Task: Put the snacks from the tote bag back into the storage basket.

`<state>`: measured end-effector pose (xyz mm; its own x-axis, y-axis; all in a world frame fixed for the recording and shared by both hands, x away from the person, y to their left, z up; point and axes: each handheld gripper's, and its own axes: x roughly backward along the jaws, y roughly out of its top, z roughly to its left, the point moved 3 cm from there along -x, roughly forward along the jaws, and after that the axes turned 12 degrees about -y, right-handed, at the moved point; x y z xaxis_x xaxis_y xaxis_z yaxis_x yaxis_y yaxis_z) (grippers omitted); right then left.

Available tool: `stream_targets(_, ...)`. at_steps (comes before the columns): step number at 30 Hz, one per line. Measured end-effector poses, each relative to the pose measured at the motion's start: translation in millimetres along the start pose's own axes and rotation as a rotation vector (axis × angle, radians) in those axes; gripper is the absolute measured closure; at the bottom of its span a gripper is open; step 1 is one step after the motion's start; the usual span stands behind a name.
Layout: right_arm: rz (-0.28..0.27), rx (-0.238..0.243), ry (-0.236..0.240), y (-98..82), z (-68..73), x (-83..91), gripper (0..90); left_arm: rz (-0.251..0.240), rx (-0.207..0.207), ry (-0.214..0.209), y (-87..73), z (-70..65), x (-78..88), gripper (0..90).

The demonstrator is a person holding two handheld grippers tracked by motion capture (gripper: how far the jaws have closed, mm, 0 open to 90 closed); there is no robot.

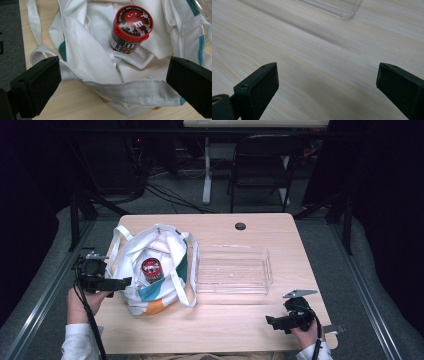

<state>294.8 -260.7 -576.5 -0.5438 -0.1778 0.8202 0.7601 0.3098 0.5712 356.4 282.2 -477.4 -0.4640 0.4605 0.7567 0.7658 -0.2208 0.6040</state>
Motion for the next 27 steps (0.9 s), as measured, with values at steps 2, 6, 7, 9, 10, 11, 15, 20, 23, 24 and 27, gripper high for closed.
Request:
stream_targets(2,0.000,0.000,0.000,0.1,0.0,0.0,4.1,-0.007,0.002,0.003,0.1,-0.4,-0.6,0.0)
stream_targets(6,0.002,-0.001,-0.001,0.6,0.8,-0.6,4.1,-0.009,0.004,0.002,0.6,-1.5,-1.2,0.1)
stream_targets(7,0.002,-0.001,-0.001,0.6,0.8,-0.6,4.1,-0.006,0.000,-0.001,0.7,-1.5,-1.4,0.1)
stream_targets(9,0.002,0.001,-0.002,0.6,1.1,-0.5,4.1,-0.005,-0.002,-0.001,1.3,-2.3,-1.4,0.1)
stream_targets(10,0.002,-0.001,-0.002,0.4,1.2,-0.5,4.1,-0.006,-0.003,-0.002,1.8,-2.8,-1.2,0.1)
stream_targets(11,0.003,-0.001,-0.001,0.2,1.1,-0.5,4.1,-0.009,0.001,-0.004,2.5,-3.8,-1.3,0.1)
stream_targets(15,0.005,-0.004,0.001,0.0,1.7,-0.4,4.1,-0.008,-0.013,-0.003,6.1,-6.1,-1.8,0.1)
stream_targets(20,0.010,-0.002,0.003,-0.5,2.9,-1.5,4.1,-0.012,-0.025,-0.010,13.3,-10.2,-1.5,0.1)
stream_targets(23,0.013,-0.008,0.001,-1.1,2.3,-0.9,4.1,-0.030,-0.029,-0.009,20.9,-12.9,0.8,0.1)
stream_targets(24,0.014,-0.007,0.000,-1.3,1.9,-1.0,4.1,-0.030,-0.029,-0.009,20.9,-12.9,0.8,0.0)
stream_targets(27,0.020,-0.011,0.000,-1.6,1.7,-1.8,4.1,-0.035,-0.039,-0.019,30.1,-14.9,-0.4,0.0)
